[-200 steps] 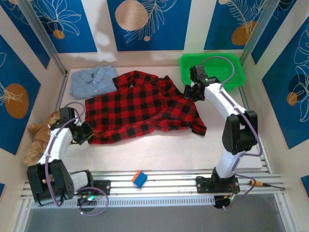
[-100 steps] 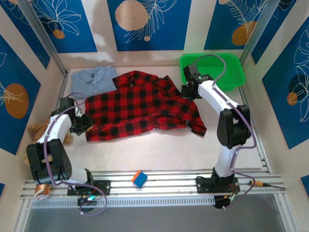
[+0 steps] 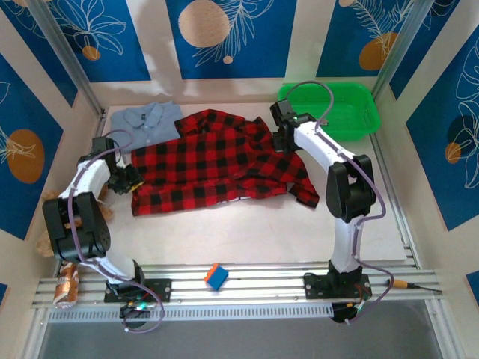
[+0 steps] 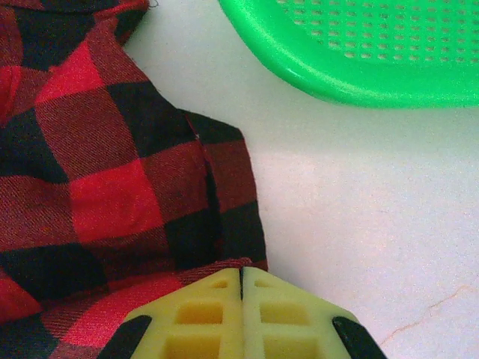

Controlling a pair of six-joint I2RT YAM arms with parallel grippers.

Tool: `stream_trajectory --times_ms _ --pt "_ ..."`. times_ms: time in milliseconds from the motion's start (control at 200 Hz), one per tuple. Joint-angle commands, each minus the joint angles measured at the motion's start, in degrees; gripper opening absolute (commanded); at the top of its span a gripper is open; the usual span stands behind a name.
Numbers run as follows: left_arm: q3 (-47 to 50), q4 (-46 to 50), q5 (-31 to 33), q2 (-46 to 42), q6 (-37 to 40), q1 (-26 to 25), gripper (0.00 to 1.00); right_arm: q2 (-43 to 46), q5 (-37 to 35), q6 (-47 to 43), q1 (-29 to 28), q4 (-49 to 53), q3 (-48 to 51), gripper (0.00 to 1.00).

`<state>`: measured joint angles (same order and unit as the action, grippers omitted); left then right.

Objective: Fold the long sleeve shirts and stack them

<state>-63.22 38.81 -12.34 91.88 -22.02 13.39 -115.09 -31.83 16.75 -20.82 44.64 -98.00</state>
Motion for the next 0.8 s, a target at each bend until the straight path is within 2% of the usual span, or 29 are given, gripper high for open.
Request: stream_trajectory --times_ms 0,75,190,240,290,430,505,585,655,795 --pt "-2.87 0.92 0.34 1.63 -0.57 0.56 0.53 -1.92 -2.83 0.17 -1.26 1.22 -3.93 0.06" --pt "-3.46 2.13 0.99 -1.17 -1.97 0.53 0.66 -1.12 -1.54 0.99 -2.06 0.49 -4.25 0.21" --pt "-1.21 1.76 -0.40 -13.67 -5.09 0.33 0.92 4.69 1.11 1.58 -3.47 -1.20 -2.31 0.43" --pt "-0.21 2.61 -2.11 -18.72 -5.77 -0.07 0.98 8.21 2.00 1.48 -4.13 -1.83 -0.64 0.54" --pt "0.60 4.07 -3.69 -22.81 -6.25 -0.78 1.00 11.85 1.97 1.13 -5.01 -1.87 1.14 0.65" --pt "6.24 5.56 -6.68 -29.09 -7.08 -5.08 1.00 21.20 7.28 2.26 -8.07 -0.46 7.49 0.67" --pt "11.17 3.03 -7.32 -29.33 -8.10 -7.39 0.96 24.43 11.37 4.73 -10.16 0.16 12.29 0.65" --pt "15.98 -2.16 -8.80 -27.67 -10.29 -8.45 0.93 26.59 15.54 10.74 -10.56 0.62 18.68 0.61" --pt "19.10 -8.63 -9.97 -25.26 -12.15 -9.52 0.91 29.23 16.30 16.04 -10.30 -2.33 26.37 0.61" --pt "19.06 -16.09 -9.29 -18.00 -11.79 -11.75 0.88 30.95 21.67 22.65 -6.74 -8.14 36.78 0.62"
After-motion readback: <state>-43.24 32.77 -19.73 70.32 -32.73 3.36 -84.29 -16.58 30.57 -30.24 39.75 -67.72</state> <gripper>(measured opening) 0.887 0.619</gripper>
